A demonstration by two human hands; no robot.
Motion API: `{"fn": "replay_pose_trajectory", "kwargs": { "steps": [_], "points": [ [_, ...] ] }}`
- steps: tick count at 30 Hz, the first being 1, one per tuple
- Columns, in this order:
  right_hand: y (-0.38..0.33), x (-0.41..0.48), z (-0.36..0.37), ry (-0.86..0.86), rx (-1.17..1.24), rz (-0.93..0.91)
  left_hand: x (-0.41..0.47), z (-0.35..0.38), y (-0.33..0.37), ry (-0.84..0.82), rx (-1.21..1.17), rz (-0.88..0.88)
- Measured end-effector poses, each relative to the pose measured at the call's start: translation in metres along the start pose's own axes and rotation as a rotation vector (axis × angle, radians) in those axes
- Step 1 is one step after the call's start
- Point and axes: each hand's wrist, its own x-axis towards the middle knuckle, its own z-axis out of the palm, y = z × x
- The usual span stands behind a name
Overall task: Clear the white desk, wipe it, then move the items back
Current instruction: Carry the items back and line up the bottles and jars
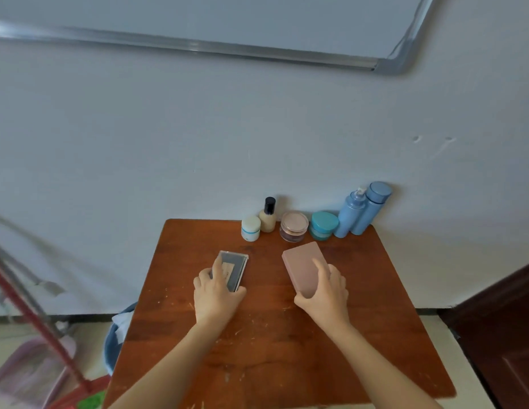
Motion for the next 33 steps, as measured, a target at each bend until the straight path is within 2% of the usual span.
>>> {"fn": "replay_pose_trajectory", "kwargs": {
  "steps": [7, 17, 25, 30, 33],
  "points": [
    [-0.017, -0.023, 0.008, -0.026, 0.050, -0.136, -0.038, -0.030, -0.029, 0.110, -0.036, -0.022],
    [-0.006, -0.059, -0.008, 0.021, 0.013, -0.056, -0.030, -0.036, -0.027, -0.051, -0.092, 0.200],
    [-0.017, -0.099, -0.014, 0.203, -0.055, 0.247, 0.008, -0.031, -0.007, -0.272, -0.090, 0.522],
    [-0.057, -0.158, 0.004, 0.415, 0.010, 0.584, 0.018, -0.045, -0.002, -0.458, -0.102, 0.813],
    [-0.084, -0.204, 0.014, 0.486, 0.033, 0.775, 0.005, -0.055, -0.004, -0.597, -0.100, 0.949]
  ]
}}
